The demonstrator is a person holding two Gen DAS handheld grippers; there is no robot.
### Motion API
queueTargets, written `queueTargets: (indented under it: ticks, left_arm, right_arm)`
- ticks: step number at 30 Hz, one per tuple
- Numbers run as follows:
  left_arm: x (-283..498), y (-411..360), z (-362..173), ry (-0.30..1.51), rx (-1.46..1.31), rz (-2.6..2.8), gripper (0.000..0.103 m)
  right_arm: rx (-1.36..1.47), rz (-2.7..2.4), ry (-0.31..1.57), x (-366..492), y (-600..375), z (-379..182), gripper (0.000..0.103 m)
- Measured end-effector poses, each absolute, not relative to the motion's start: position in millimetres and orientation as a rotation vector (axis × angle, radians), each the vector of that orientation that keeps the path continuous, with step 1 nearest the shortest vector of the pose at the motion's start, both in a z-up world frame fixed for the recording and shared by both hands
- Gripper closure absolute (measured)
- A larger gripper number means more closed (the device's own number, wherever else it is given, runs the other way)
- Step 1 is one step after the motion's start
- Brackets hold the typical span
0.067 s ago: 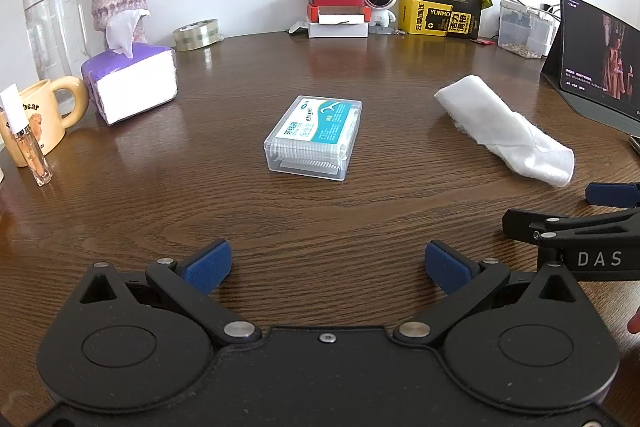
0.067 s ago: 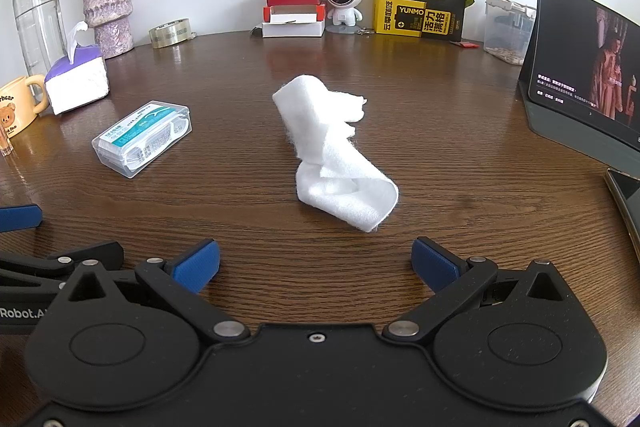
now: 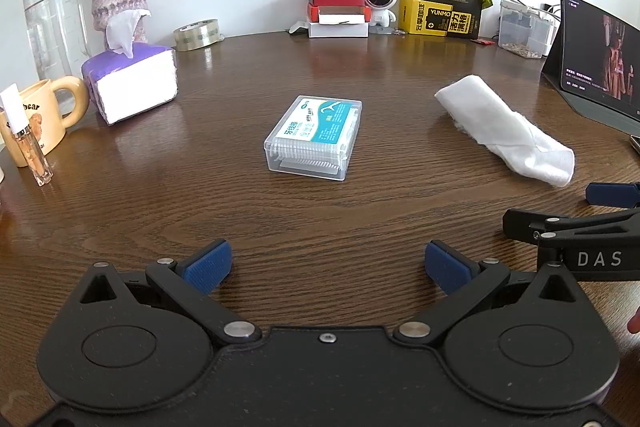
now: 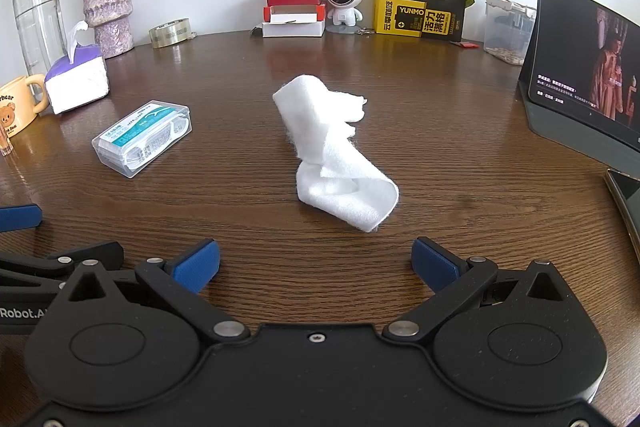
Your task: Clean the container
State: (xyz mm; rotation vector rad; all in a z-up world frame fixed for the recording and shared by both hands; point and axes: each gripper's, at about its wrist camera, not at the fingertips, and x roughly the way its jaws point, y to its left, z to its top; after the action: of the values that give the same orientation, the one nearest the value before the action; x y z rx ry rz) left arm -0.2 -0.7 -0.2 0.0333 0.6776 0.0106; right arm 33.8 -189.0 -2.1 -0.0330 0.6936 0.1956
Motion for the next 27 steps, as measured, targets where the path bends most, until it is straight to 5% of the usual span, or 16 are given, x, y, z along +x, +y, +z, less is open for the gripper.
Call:
queueTargets:
  ticks: [27]
  left_arm:
    - [-0.6,-0.1,-0.7,0.684,0.021,0.008,0.0]
  right_arm:
    - [-0.035,0.195,0.694,33.7,-188.6,-2.2,0.0]
